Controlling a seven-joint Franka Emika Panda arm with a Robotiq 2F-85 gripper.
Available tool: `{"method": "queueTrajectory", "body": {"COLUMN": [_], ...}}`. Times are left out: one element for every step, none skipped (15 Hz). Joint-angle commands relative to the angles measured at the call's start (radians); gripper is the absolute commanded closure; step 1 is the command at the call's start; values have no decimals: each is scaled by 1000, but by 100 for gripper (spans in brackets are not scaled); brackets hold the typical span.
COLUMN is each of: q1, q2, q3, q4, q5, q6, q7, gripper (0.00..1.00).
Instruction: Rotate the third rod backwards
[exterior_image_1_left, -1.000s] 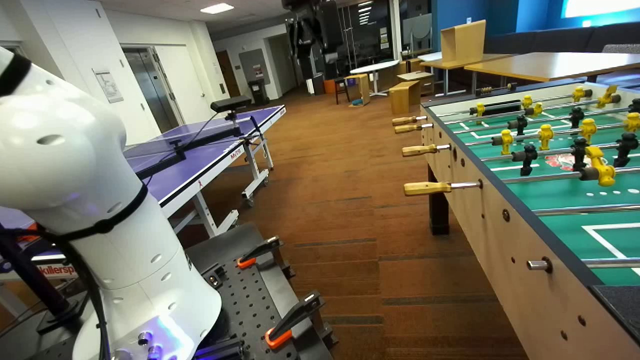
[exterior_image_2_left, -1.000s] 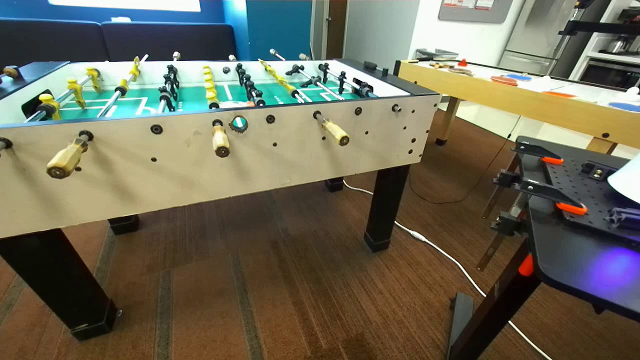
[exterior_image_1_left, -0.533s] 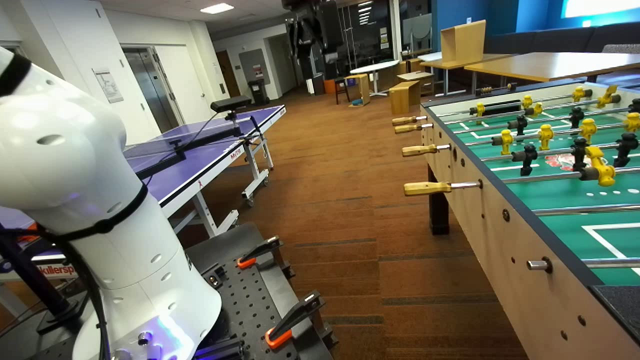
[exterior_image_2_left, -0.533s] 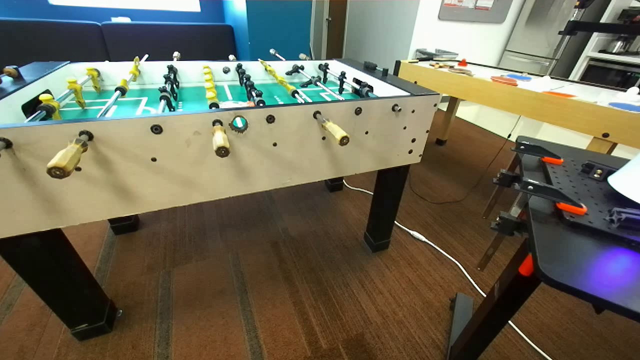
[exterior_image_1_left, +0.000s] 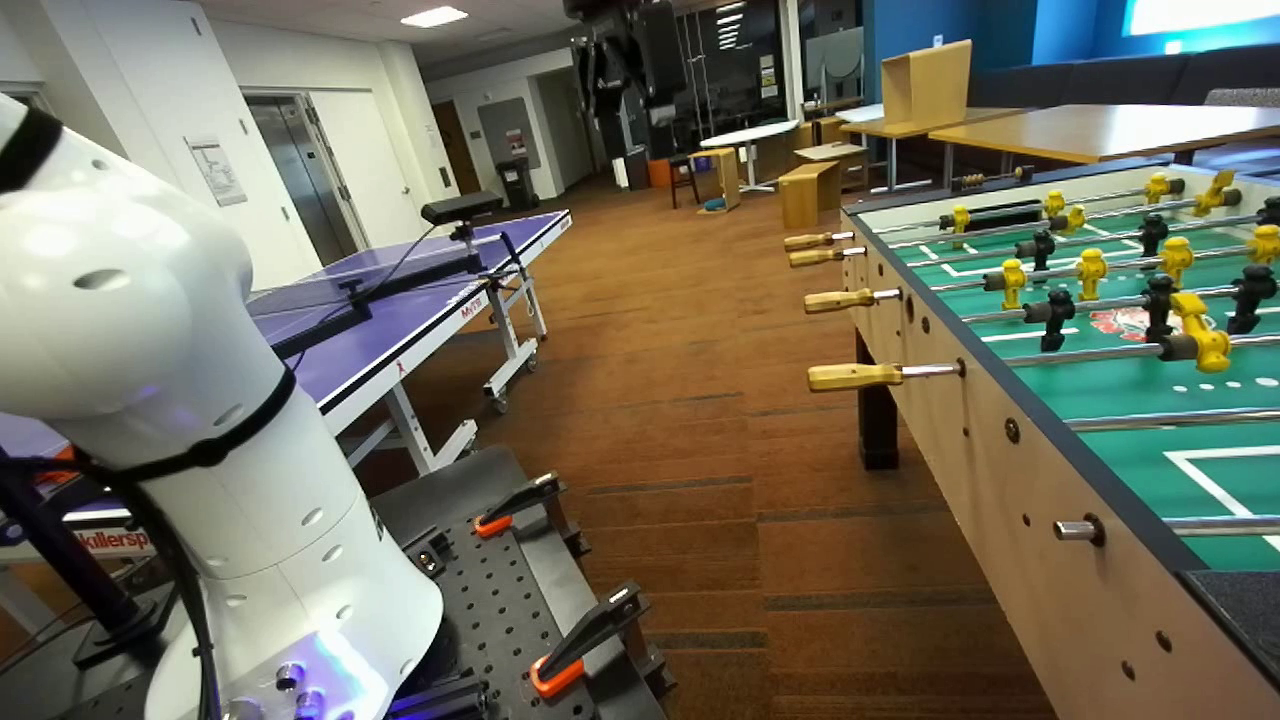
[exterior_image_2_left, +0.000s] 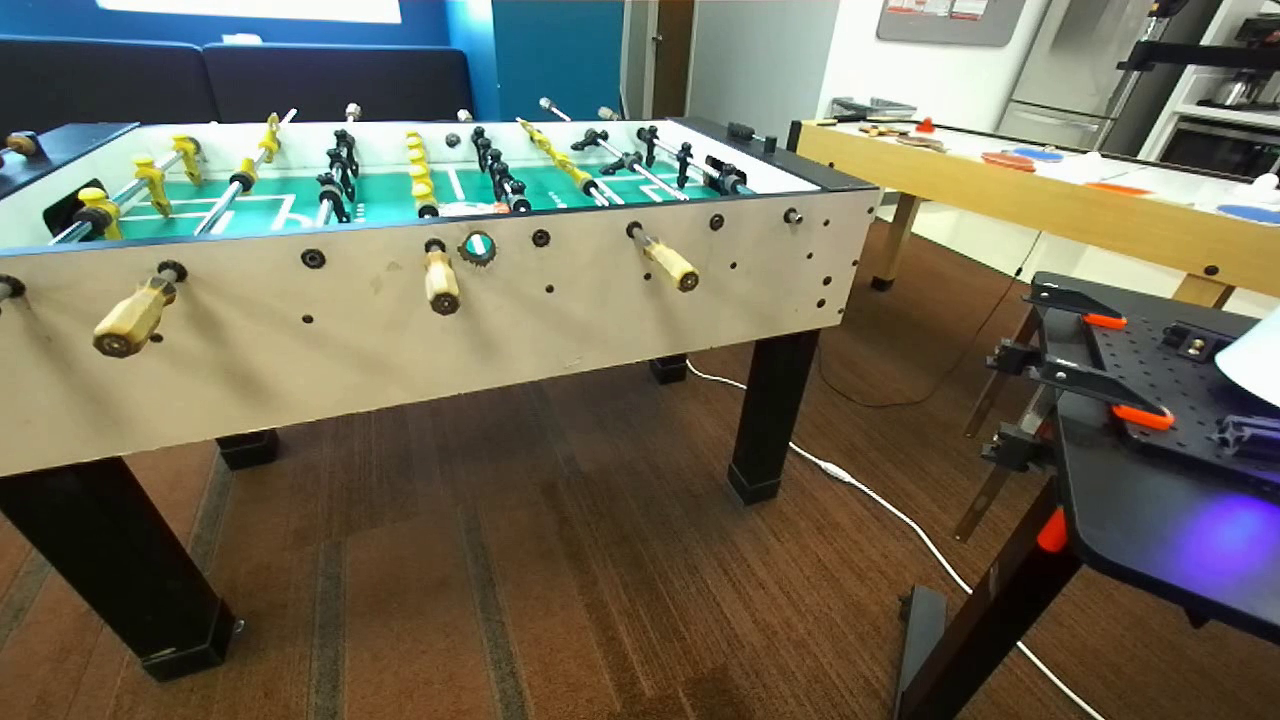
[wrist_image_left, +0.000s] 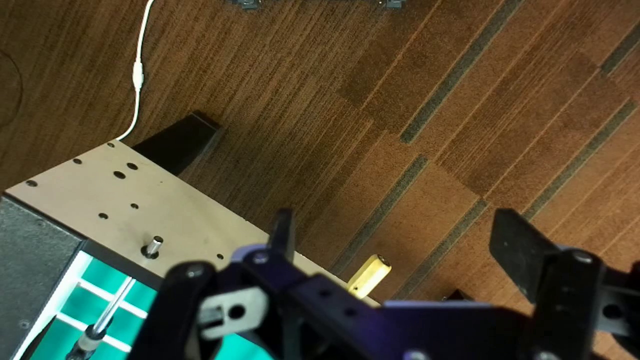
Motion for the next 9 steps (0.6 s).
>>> {"method": "queueTrajectory", "body": {"q1": [-9, -9, -9, -9, 7, 19, 38, 52, 67], "q2": [1, 1, 1, 1, 18, 28, 41, 58, 73], "q3": [7, 7, 7, 7, 21, 34, 62, 90, 116], "q4": [2, 2, 2, 2, -4, -11, -26, -35, -53], "q5": [4, 4, 4, 4, 19, 33, 45, 49, 56], "q6": [-3, -3, -3, -3, 22, 41, 81, 122, 194], "q7": [-4, -4, -4, -4, 3, 10, 27, 44, 57], "gripper": [0, 0, 0, 0, 0, 0, 0, 0, 0]}}
